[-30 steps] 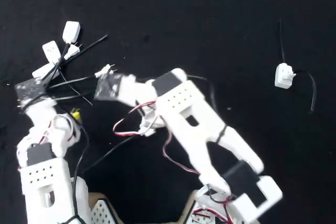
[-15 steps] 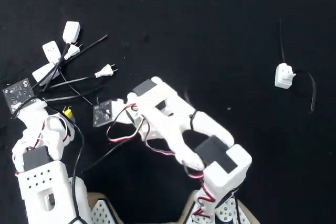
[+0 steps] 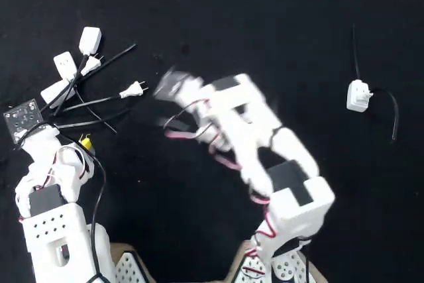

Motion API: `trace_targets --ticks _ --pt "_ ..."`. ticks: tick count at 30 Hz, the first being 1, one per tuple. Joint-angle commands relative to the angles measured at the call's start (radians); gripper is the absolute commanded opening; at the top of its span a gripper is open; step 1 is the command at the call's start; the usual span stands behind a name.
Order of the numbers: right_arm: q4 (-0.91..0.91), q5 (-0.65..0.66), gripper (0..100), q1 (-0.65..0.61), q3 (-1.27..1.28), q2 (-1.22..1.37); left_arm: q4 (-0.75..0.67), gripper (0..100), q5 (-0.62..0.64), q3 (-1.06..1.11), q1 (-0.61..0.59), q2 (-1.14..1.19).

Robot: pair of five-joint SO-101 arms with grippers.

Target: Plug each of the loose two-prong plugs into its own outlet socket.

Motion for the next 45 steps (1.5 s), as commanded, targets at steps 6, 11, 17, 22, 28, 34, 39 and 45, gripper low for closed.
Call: trace_targets --ticks 6,11,17,22,28,34,39,45 --pt "0.333 -0.491 1.5 0.494 -0.412 -0.041 -0.003 22 0.011 -0.004 0.030 -0.021" --pt "0.358 -0.499 1.2 0.597 -0.608 0.090 -0.005 22 0.011 0.007 0.042 -0.021" --pt "0.364 -0.502 1.2 0.677 -0.851 0.348 -0.005 22 0.011 0.010 0.036 -0.021" --pt "0.400 -0.502 1.2 0.713 -1.101 0.550 -0.005 22 0.011 0.010 0.038 -0.021" --pt "0.477 -0.502 1.2 0.736 -1.425 0.743 -0.005 22 0.011 0.010 0.038 -0.021" --pt "0.485 -0.572 1.5 0.747 -1.666 0.915 -0.005 22 0.011 0.010 0.036 -0.021" --pt "0.493 -0.585 1.5 0.743 -1.778 1.023 -0.005 22 0.011 0.010 0.036 -0.021" --pt "0.562 -0.585 13.4 0.733 -1.848 1.035 -0.005 22 0.011 0.010 0.036 -0.021"
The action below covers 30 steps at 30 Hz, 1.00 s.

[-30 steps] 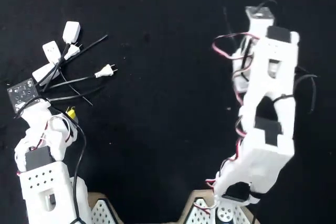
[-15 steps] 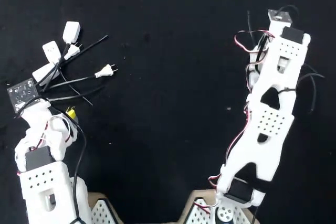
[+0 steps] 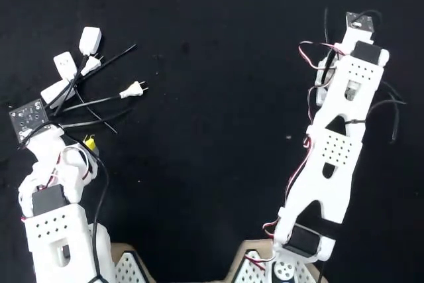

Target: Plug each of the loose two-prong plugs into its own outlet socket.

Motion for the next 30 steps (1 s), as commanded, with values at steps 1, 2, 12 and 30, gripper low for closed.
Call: trace_targets --ticks 1,2,12,30 --pt "0.044 -0.003 16.9 0.002 -0.094 -0.025 -0.005 22 0.011 -0.004 0.004 -0.012" --pt "0.046 0.000 19.4 0.000 -0.104 -0.025 -0.005 22 0.011 -0.004 0.004 -0.012" --pt "0.041 0.000 17.9 -0.012 -0.177 -0.084 -0.005 22 0.011 -0.004 0.004 -0.012" --pt "0.075 -0.008 17.7 -0.028 -0.170 -0.420 -0.006 22 0.011 -0.002 0.004 -0.012"
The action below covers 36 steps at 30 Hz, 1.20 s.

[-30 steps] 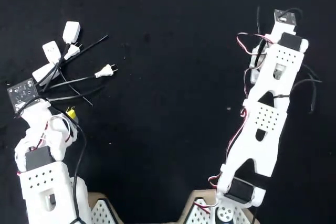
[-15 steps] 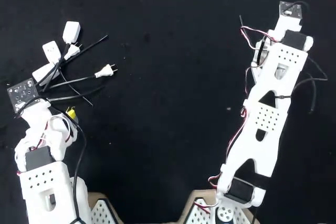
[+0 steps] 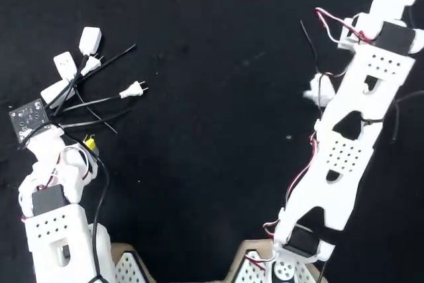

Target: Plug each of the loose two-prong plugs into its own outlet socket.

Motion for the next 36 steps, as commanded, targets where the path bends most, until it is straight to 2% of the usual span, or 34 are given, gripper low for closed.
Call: trace_targets --ticks 1,7,13,19,26,29,34,36 --pt "0.049 -0.008 17.7 -0.040 -0.041 -0.082 -0.006 22 0.011 -0.002 0.005 -0.012" --pt "0.058 -0.009 16.8 -0.069 -0.041 -0.110 -0.006 22 0.011 -0.002 0.004 -0.012" --pt "0.061 -0.006 6.6 -0.060 0.067 -0.302 -0.006 22 0.011 -0.002 0.008 -0.012" --pt "0.057 -0.008 8.2 -0.118 0.536 -0.694 -0.006 22 0.011 -0.002 0.010 -0.012" --pt "-0.008 -0.008 1.1 -0.281 1.187 -1.084 -0.098 22 0.011 0.042 0.012 -0.012" --pt "-0.141 -0.008 1.9 -0.370 1.515 -1.221 -0.097 22 0.009 0.045 0.012 -0.012" --pt "-0.502 -0.008 2.5 -0.532 2.083 -1.412 -0.097 22 0.005 0.045 0.012 -0.012" --pt "-0.632 -0.003 6.2 -0.595 2.253 -1.471 -0.097 22 0.005 0.045 0.012 -0.012"
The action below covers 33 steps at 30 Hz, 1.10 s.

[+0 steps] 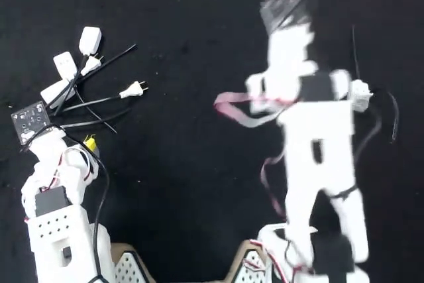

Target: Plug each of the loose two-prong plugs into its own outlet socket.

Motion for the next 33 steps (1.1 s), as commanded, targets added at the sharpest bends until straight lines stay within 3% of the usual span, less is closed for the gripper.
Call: trace_targets --ticks 1,7,16,18,23,27,33 --pt "-0.334 -0.002 8.7 -0.144 0.455 -0.166 -0.017 22 0.005 -0.012 0.012 -0.012" --pt "-0.617 -0.008 13.8 -0.281 0.720 -0.205 -0.017 22 0.005 -0.012 0.013 -0.008" --pt "-0.752 -0.092 13.8 -0.377 0.869 -0.200 -0.015 22 -0.005 -0.010 0.087 -0.003" --pt "-0.752 -0.091 13.8 -0.379 0.883 -0.202 -0.014 22 -0.064 -0.033 0.082 -0.003" --pt "-0.763 -0.091 13.8 -0.376 0.906 -0.199 0.123 22 -0.226 -0.260 0.039 -0.002" --pt "-0.904 -0.091 13.9 -0.376 0.992 -0.205 0.244 22 -0.307 -0.499 0.021 0.034" --pt "-0.941 -0.091 13.9 -0.376 1.012 -0.206 0.367 22 -0.382 -0.773 0.021 0.331"
